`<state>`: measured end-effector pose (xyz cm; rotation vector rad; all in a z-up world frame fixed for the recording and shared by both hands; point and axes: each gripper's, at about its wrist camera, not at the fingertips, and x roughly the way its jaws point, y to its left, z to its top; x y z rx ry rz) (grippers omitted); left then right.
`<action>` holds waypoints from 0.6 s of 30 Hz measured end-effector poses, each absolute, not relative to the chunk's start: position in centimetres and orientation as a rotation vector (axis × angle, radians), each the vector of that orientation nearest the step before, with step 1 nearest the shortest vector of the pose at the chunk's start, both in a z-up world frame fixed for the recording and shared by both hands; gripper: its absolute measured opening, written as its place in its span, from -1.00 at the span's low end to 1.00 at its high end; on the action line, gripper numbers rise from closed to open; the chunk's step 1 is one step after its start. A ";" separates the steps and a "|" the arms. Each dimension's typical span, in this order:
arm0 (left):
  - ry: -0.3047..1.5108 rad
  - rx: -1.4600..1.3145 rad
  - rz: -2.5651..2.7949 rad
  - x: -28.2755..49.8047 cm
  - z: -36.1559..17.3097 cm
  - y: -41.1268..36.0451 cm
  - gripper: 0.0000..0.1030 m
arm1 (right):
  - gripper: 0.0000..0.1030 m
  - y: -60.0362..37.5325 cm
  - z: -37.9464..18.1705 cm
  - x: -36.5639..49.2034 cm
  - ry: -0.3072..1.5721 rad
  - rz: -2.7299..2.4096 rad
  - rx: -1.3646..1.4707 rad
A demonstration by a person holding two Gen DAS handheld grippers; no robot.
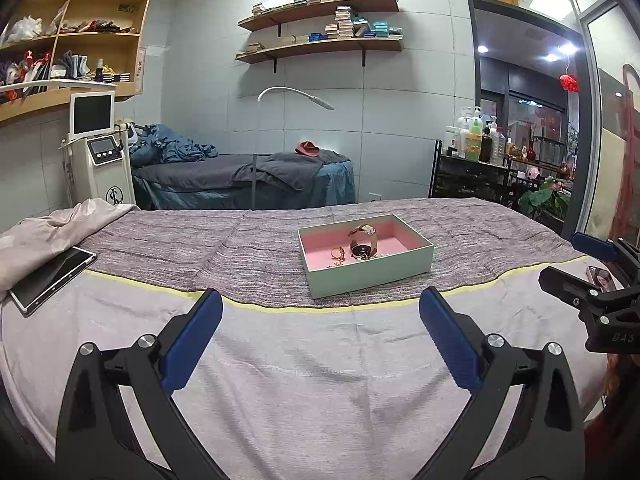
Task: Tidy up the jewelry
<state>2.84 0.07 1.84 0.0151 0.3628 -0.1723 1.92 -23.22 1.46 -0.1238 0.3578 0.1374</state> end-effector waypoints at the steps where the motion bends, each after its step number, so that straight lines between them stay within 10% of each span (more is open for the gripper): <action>1: 0.362 0.016 -0.171 2.8 1.9 0.1 0.88 | 0.87 -23.2 1.4 1.9 0.359 0.140 -0.120; 18: 0.351 0.016 -0.177 2.3 2.1 0.2 0.88 | 0.87 -22.9 1.3 1.8 0.364 0.140 -0.094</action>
